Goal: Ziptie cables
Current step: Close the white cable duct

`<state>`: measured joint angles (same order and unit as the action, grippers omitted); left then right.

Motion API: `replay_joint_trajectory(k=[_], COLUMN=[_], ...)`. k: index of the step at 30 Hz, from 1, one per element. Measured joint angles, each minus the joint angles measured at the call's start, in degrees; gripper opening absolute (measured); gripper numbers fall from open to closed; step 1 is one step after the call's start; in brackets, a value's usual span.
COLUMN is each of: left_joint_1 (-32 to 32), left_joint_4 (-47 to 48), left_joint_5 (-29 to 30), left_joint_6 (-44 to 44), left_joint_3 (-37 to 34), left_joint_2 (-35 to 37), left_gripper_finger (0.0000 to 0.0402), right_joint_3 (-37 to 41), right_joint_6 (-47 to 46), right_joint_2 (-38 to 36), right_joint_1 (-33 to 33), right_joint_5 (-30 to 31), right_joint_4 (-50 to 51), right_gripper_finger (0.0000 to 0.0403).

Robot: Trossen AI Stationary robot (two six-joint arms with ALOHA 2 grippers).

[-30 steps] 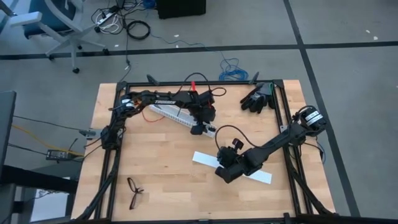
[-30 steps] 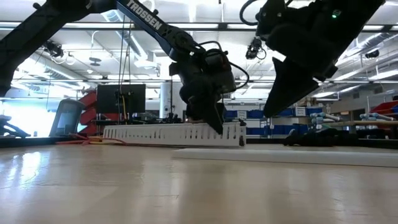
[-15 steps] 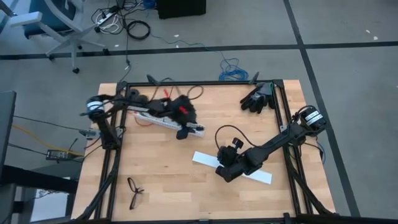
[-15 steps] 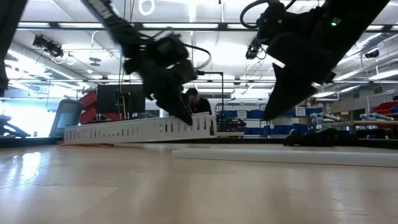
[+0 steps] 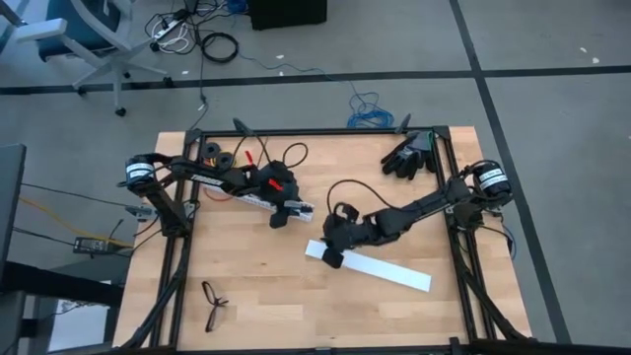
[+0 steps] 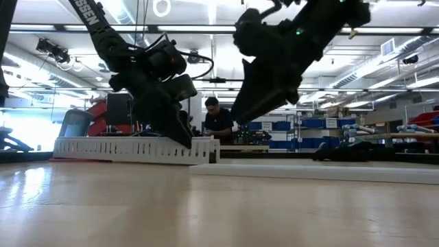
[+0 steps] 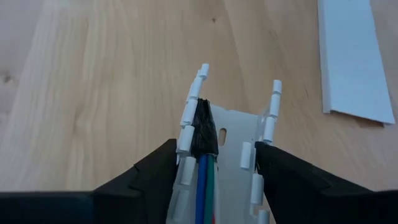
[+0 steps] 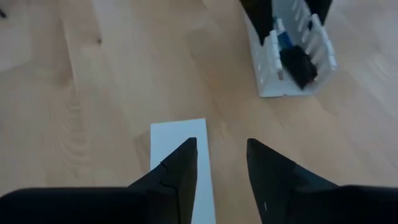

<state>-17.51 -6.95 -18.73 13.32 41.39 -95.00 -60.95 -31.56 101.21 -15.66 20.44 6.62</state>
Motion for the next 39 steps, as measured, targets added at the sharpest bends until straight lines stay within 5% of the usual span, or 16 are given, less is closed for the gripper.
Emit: replay_joint_trajectory(k=[17, 22, 39], left_joint_1=[-0.01, 0.01, 0.06], left_joint_4=[0.44, 0.42, 0.05], left_joint_5=[0.05, 0.03, 0.06], left_joint_6=[-0.89, -1.8, -2.19], left_joint_3=[-0.04, -0.05, -0.05], left_joint_2=[0.0, -0.04, -0.09], left_gripper_finger=[0.0219, 0.0219, 0.0219], right_joint_3=[2.97, 5.2, 4.98], right_joint_6=[6.01, 7.83, 6.14], right_joint_2=[2.75, 7.51, 14.43], right_joint_1=[-1.2, -2.55, -2.56], right_joint_5=[-3.36, -2.2, 1.08], right_joint_4=[-11.3, -20.4, -21.17], right_gripper_finger=[0.0287, 0.0287, 0.0232])
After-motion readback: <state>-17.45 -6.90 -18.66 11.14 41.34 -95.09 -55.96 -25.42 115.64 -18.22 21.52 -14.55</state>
